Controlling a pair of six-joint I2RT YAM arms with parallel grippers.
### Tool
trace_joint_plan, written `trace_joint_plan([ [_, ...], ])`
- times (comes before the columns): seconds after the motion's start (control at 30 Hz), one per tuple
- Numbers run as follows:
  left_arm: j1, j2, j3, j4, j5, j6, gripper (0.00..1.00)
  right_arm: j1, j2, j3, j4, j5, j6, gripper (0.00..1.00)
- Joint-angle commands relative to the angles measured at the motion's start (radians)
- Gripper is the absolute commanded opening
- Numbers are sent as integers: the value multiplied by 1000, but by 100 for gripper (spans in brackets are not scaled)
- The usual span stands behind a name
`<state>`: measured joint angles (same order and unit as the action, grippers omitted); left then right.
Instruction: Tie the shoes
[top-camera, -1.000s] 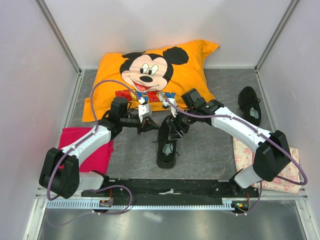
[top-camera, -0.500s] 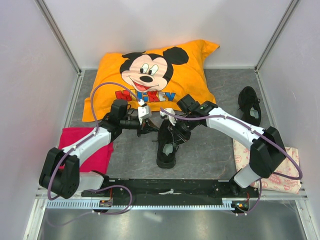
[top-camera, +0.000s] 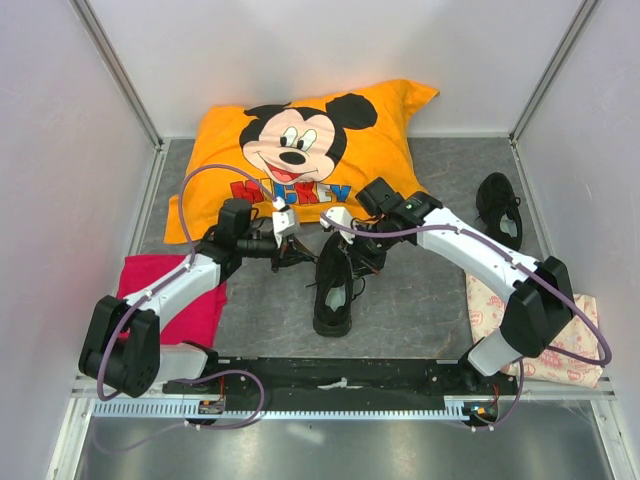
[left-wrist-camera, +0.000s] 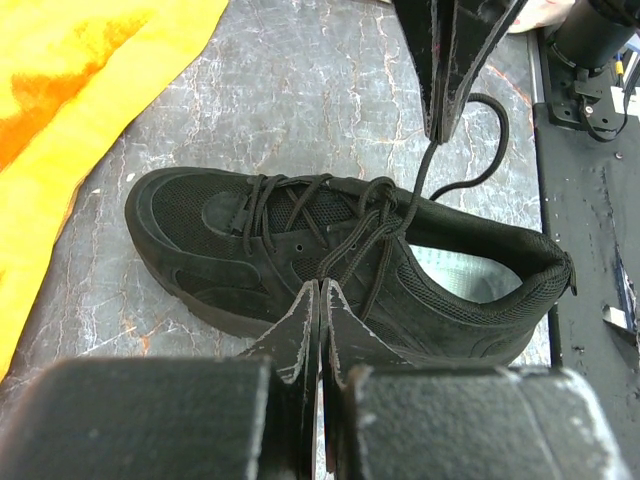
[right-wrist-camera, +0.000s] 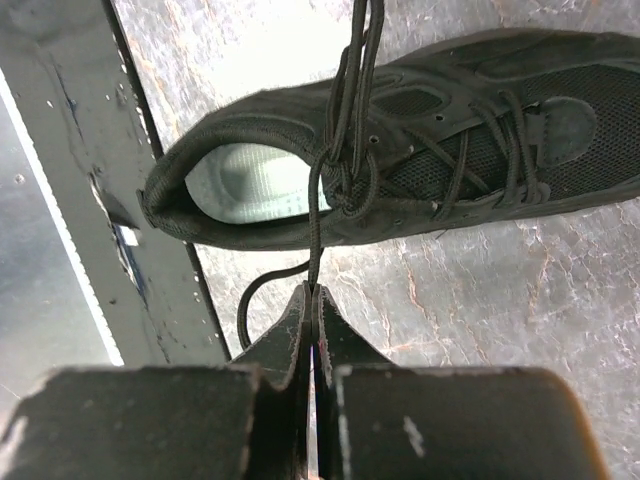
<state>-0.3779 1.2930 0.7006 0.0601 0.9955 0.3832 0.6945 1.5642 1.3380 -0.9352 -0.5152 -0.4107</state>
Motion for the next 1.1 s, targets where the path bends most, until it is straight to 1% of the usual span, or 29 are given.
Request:
trace_joint_plan([
  [0.0,23,-17,-10,30,-3,-39,2,2,2,-32,16,43,-48,0],
  [0.03,37,-12,-10,29,-4,-58,2,0,2,-72,44,58,-54,0],
  [0.1,53,-1,-15,29,-5,-75,2,2,-3,-98,53,104,-74,0],
  [0.23,68,0,-26,21,-5,-58,2,0,-27,-137,73,133,-94,0],
  [0.33,68,17,-29,20,5,-50,2,2,-29,-145,125,116,-65,0],
  [0.5,68,42,-24,21,5,-40,2,0,-13,-103,160,52,-22,0],
  [0.63,70,55,-15,17,5,-38,2,2,-65,-117,185,-9,-17,0],
  [0.67,68,52,-12,14,6,-40,7,2,-73,-122,196,-28,-8,0],
  [0.7,68,49,-6,3,3,-40,14,2,-81,-125,202,-35,-4,0],
  [0.73,70,42,-1,-14,0,-38,29,0,-93,-131,219,-40,1,0],
  [0.8,77,-7,-6,-43,-3,-33,39,2,-105,-137,239,-46,18,0],
  [0.83,95,-30,-15,-42,0,-38,47,2,-118,-148,262,-49,21,0],
  [0.87,103,-93,-32,-39,0,-43,50,2,-124,-152,272,-55,27,0],
  [0.93,106,-164,-50,-37,3,-23,61,2,-139,-172,306,-71,42,0],
  [1.0,100,-242,-79,-25,17,-4,65,2,-153,-197,340,-85,58,0],
  [1.03,93,-257,-88,-20,14,-6,68,2,-159,-203,354,-85,64,0],
  [1.07,82,-267,-104,-13,-7,-20,69,2,-161,-212,366,-86,73,0],
])
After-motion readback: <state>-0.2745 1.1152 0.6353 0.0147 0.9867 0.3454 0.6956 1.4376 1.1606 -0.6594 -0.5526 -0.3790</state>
